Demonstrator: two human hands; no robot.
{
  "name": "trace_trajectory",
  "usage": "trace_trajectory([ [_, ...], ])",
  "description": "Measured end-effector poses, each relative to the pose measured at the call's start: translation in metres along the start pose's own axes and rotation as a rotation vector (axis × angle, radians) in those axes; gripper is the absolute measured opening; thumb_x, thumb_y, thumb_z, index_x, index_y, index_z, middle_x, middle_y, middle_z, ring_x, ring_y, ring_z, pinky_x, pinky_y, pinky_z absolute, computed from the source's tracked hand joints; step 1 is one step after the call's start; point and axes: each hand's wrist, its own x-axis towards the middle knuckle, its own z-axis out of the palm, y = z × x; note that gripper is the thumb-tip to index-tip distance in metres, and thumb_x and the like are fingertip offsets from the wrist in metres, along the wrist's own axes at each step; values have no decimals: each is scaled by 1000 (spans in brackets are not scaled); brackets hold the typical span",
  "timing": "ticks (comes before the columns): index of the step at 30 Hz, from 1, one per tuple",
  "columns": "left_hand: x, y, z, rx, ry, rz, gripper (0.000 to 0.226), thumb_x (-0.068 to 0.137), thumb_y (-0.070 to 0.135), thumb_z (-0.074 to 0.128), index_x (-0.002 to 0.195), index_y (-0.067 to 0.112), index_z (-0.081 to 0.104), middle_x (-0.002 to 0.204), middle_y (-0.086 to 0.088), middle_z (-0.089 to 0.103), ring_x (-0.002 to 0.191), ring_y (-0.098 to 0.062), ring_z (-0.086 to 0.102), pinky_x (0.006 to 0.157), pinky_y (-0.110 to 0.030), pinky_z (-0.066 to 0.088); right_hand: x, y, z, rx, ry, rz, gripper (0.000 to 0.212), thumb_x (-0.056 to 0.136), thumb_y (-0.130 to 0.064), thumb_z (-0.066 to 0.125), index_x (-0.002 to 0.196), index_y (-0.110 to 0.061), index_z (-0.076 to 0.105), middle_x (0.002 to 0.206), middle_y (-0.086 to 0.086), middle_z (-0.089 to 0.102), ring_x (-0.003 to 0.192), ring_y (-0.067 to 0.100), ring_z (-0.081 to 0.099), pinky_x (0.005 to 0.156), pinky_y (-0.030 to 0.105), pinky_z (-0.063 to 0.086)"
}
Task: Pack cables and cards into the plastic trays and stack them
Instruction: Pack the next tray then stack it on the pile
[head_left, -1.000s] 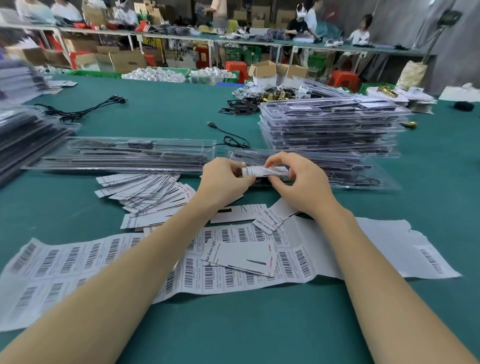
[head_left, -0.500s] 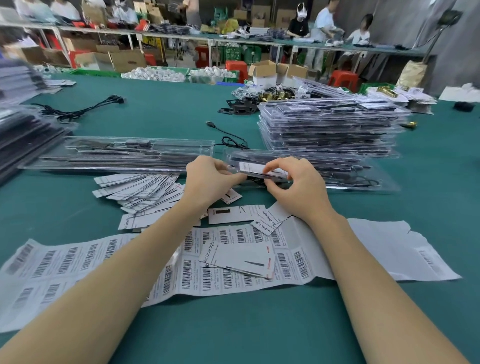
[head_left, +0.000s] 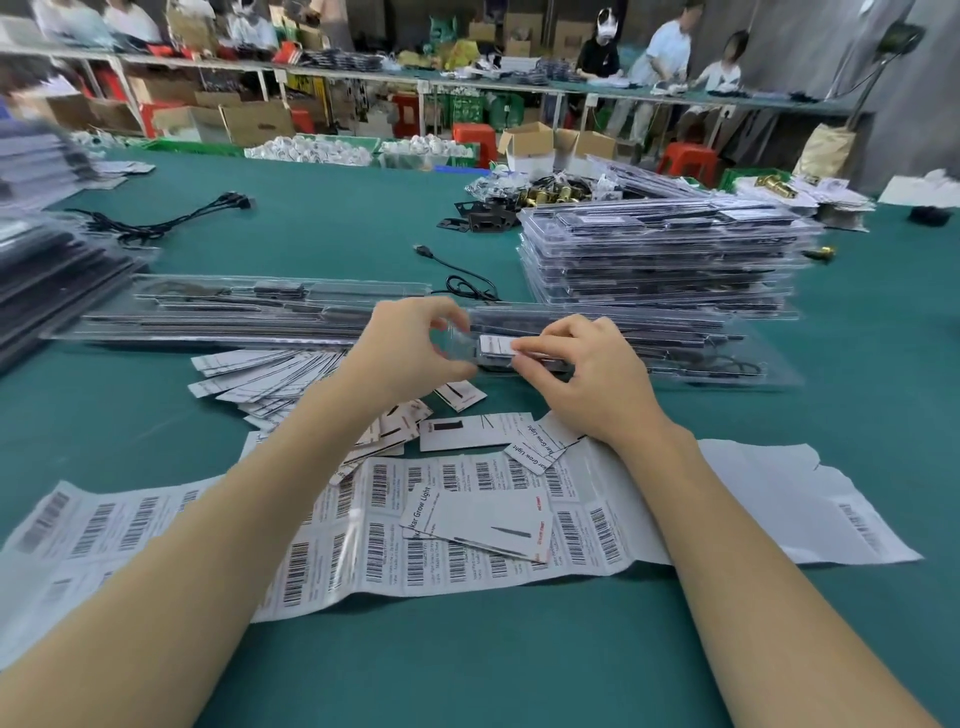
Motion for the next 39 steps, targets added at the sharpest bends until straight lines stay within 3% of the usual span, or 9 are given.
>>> trace_trajectory([
  [5,1,-3,2,146,-127,64,31,91,51,65,102,25,78,105,0,68,73,-8,69,84,-25,50,0,-1,2,-52,-43,-5,27,91,-60,60,112,-48,72,114,-20,60,104,10,42,93,38,41],
  [8,5,-1,11,174,-89,27,30,102,37,52,110,22,76,98,-3,73,50,-4,58,68,-21,46,-1,0,1,-64,-85,4,26,93,-60,57,114,-52,70,124,-25,59,115,11,42,98,37,34],
  [15,21,19,23,250,-80,-168,13,96,15,52,97,7,62,103,-15,60,69,-23,57,60,-30,47,-2,-1,2,9,-87,58,22,91,-58,61,111,-53,70,123,-27,60,118,11,42,98,37,33],
  [18,33,26,21,196,-123,-276,21,93,12,51,74,7,44,85,-11,60,56,-17,56,40,-23,38,-2,-3,1,35,-69,66,20,90,-57,63,109,-53,71,122,-26,61,117,12,44,99,37,33],
  [22,40,24,12,-74,-189,-411,17,94,8,49,78,5,45,68,-9,63,36,-11,56,34,-15,39,-4,-4,-1,76,-20,68,20,89,-54,66,107,-49,74,119,-24,63,115,12,45,100,40,37],
  [30,32,23,4,-435,-304,-541,5,95,10,55,93,6,59,88,-6,59,61,-11,51,46,-17,40,-2,-3,-15,190,-8,35,18,82,-52,74,100,-47,76,107,-26,64,102,3,44,82,25,40],
  [33,26,17,6,-549,-276,-525,8,93,8,60,100,4,64,101,-9,69,68,-14,68,50,-20,52,2,0,-25,268,-88,41,21,77,-56,77,97,-49,76,107,-27,63,105,2,46,80,18,36],
  [37,13,3,7,-618,-244,-520,17,91,0,63,107,-1,63,98,-14,74,87,-24,76,89,-41,60,3,-4,-24,299,-136,-1,15,80,-55,76,93,-47,77,104,-27,64,109,0,49,85,16,38],
  [39,11,-2,5,-609,-244,-526,20,89,-2,66,109,-2,64,98,-15,74,82,-22,73,89,-38,59,4,-7,-22,343,-122,3,6,85,-48,73,89,-45,77,101,-26,67,109,0,52,85,15,39],
])
